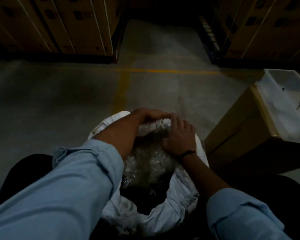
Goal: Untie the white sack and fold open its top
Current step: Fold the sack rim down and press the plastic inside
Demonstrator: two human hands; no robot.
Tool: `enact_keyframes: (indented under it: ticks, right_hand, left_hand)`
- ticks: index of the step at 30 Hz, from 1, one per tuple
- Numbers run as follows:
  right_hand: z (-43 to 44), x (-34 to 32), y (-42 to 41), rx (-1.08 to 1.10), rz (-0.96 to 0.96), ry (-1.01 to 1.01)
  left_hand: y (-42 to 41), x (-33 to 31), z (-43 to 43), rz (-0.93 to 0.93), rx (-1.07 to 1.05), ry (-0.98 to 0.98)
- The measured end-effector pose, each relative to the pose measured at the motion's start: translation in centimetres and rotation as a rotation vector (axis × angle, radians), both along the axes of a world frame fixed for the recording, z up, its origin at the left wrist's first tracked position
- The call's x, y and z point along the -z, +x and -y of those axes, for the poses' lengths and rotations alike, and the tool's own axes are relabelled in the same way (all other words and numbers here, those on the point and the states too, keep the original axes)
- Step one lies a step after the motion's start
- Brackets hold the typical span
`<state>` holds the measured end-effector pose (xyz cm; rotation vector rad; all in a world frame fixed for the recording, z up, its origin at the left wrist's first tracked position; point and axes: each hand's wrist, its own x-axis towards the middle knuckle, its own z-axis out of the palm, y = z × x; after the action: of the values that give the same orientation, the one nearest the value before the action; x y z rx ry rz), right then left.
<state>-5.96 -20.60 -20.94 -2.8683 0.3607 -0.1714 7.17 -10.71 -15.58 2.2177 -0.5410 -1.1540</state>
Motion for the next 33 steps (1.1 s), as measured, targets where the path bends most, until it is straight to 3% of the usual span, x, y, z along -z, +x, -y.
enact_keyframes:
  ticks: [4, 5, 6, 8, 10, 11, 14, 16, 18, 20, 23, 24, 26, 29, 31, 33]
  right_hand:
    - [-1.0, 1.3, 1.1, 0.108, -0.074, 0.008]
    - [-0.2, 1.7, 1.5, 0.128, -0.118, 0.032]
    - [0.5, 2.0, 2.0, 0.133, -0.154, 0.061]
    - [2.0, 2.3, 3.0, 0.151, -0.197, 0.108]
    - [3.2, 2.7, 4.0, 0.144, -0.27, 0.16]
    - [3.8, 2.8, 4.4, 0.148, -0.328, 0.217]
    - [6.0, 3.4, 5.5, 0.26, -0.491, 0.485]
    - [6.6, 3.5, 6.0, 0.272, -0.515, 0.457]
    - [5.4, 3.0, 6.2, 0.277, -0.404, 0.222]
    - [3.2, 1.9, 5.9, 0.187, -0.174, 0.011]
    - [0.2, 0.9, 5.4, -0.064, 0.126, -0.102]
    - [-0.3, 1.4, 5.7, -0.161, 0.187, -0.135]
    - [-1.7, 1.9, 6.4, -0.306, 0.167, -0.128]
    - [-3.1, 1.8, 7.9, -0.377, 0.089, -0.052]
    - [-2.7, 1.0, 9.3, -0.334, -0.059, 0.034]
    - [-1.5, 0.6, 11.0, -0.243, -0.24, 0.084]
  left_hand:
    - [1.8, 0.6, 0.4, -0.185, -0.098, -0.067]
    - [2.1, 1.0, 0.5, -0.148, -0.058, -0.048]
    - [2.4, 1.5, 0.4, -0.036, 0.033, -0.007]
    - [2.4, 2.9, -0.2, 0.393, 0.272, 0.086]
    - [2.5, 4.8, -1.7, 0.873, 0.371, 0.161]
    - [2.4, 5.6, -2.9, 1.023, 0.391, 0.173]
    - [1.8, 7.9, -6.8, 1.176, 0.366, 0.196]
    - [1.5, 8.3, -7.2, 1.067, 0.278, 0.263]
    - [1.6, 8.0, -6.4, 0.862, 0.168, 0.232]
    - [2.3, 6.4, -6.2, 0.531, 0.063, 0.032]
    - [3.8, 3.8, -7.8, -0.163, -0.214, -0.326]
    - [4.0, 2.9, -8.5, -0.341, -0.278, -0.377]
    - [4.0, 1.6, -9.8, -0.49, -0.277, -0.319]
    - [3.5, 0.4, -9.7, -0.438, -0.178, -0.16]
    - [3.8, 0.4, -9.5, -0.123, -0.112, -0.081]
    - [4.0, 1.8, -9.5, 0.315, 0.016, 0.021]
